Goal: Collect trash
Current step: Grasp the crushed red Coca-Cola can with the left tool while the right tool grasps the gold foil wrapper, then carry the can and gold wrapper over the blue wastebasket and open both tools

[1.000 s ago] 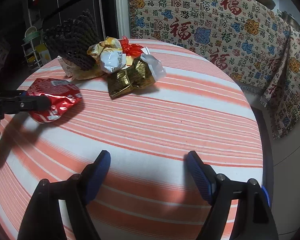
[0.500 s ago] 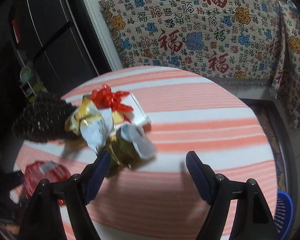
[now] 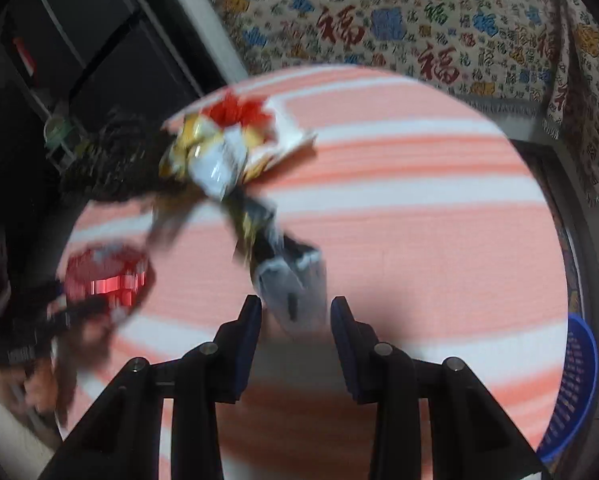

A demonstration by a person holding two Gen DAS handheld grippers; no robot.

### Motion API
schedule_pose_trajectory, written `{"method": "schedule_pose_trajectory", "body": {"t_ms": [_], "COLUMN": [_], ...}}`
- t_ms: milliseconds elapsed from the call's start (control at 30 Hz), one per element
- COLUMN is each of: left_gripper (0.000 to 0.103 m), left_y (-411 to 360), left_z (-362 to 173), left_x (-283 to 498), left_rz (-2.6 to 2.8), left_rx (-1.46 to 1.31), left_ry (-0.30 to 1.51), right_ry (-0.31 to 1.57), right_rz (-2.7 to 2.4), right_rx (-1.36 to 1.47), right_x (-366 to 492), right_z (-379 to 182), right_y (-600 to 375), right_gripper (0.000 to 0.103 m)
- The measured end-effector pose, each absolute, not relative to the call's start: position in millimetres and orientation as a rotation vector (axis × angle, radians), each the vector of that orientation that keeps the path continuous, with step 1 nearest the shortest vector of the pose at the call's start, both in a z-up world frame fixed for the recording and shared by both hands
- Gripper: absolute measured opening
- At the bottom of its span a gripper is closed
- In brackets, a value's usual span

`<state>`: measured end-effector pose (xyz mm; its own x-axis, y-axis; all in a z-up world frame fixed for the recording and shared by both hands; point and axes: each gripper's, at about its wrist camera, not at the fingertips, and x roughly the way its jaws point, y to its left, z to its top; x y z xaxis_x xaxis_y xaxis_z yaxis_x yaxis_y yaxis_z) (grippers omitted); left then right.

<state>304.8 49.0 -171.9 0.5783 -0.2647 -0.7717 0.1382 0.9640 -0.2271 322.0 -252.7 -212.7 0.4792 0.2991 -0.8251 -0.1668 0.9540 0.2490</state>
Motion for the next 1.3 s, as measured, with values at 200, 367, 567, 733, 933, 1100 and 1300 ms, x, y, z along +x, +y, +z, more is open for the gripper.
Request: {"method": "schedule_pose_trajectory", "body": {"t_ms": [200, 367, 567, 733, 933, 1100, 1300], "left_gripper": [0.065, 0.065, 0.065, 0.065, 0.064, 0.064, 0.064], "left_y": [46, 45, 40, 36, 31, 16, -9], "left_z": [-171, -172, -173, -173, -171, -168, -165], "left_x": [299, 293, 294, 295, 291, 283, 274], "left_rz": [-0.227, -0.222, -0.240, -0.265, -0.305, -0.356, -0.388], "left_rx": [-0.136, -0.122, -0.111, -0.104, -0.095, -0.076, -0.067], "left_ry": [0.927, 0.924, 0.925, 0.927, 0.930, 0.918, 0.904], "right_ry": [0.992, 0.876, 0.826, 0.866, 0.957, 0.939, 0.928], "right_rz": [0.349, 0.290, 0.264, 0.301, 0.305, 0.298, 0.260], "right_rx": [-0.039, -0.103, -0.169, -0.189, -0.112, -0.074, -0.087], "right_x": [286, 292, 327, 351, 351, 322, 294], "right_z": [-202, -180, -169, -183, -195, -182, -178], "right_y": [-242, -252, -246, -233, -238, -246, -265], "right_gripper": [0.053, 0.057, 0.061, 0.061, 0.026, 0.026, 0.026]}}
